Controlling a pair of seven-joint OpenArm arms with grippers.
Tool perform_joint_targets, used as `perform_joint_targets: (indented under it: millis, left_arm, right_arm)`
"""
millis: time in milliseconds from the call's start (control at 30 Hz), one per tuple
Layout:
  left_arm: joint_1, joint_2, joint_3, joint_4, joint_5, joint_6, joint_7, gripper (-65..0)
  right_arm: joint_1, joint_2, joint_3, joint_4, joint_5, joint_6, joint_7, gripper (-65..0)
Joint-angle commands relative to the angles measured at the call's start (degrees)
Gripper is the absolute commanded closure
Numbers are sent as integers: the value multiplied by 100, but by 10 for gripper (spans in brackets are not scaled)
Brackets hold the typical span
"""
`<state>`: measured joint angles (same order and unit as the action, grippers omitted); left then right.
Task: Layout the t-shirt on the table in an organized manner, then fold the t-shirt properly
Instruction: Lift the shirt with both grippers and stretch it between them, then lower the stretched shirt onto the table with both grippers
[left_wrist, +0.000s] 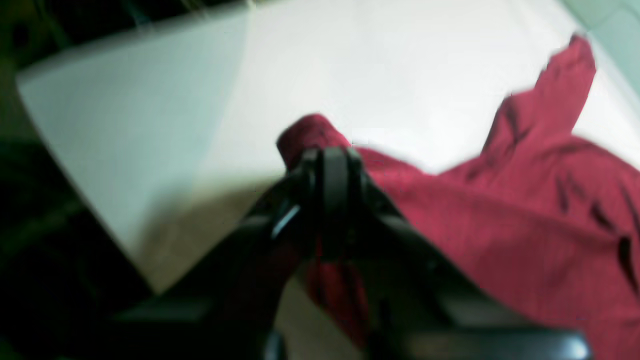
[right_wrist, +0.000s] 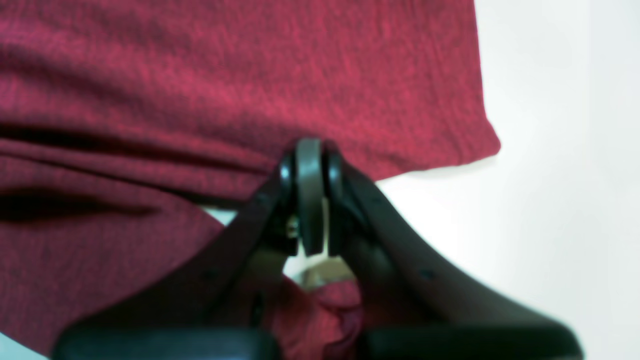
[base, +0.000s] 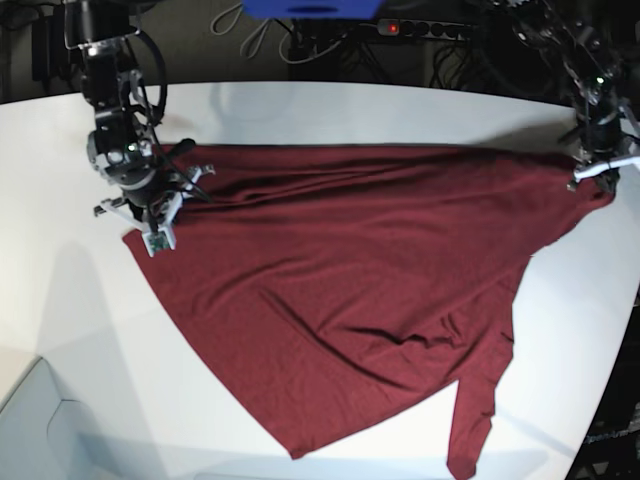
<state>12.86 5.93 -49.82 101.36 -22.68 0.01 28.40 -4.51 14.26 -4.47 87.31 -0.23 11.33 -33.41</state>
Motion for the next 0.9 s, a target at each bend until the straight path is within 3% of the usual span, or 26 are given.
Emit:
perform_joint_targets:
  millis: [0, 267, 533, 600, 767, 867]
  left_arm:
    - [10, 0, -16, 31, -31, -23, -146, -1]
    - [195, 97, -42, -611, -31, -32, -146, -4]
    - [257, 97, -42, -426, -31, -32, -146, -15]
    - [265, 97, -51, -347, -31, -32, -146, -57]
    - [283, 97, -68, 13, -31, -32, -146, -235]
    - [344, 97, -68, 330, -102, -32, -155, -256]
  right_arm:
    - [60, 38, 21, 74, -17, 5, 92, 0]
    - [16, 55, 21, 100, -17, 5, 84, 0]
    - [7, 64, 21, 135, -17, 5, 31, -1]
    - [7, 64, 21, 135, -17, 5, 31, -40]
    - [-72, 73, 29, 197, -17, 5, 84, -151]
    - [-309, 38, 390, 698, -17, 14, 172, -187]
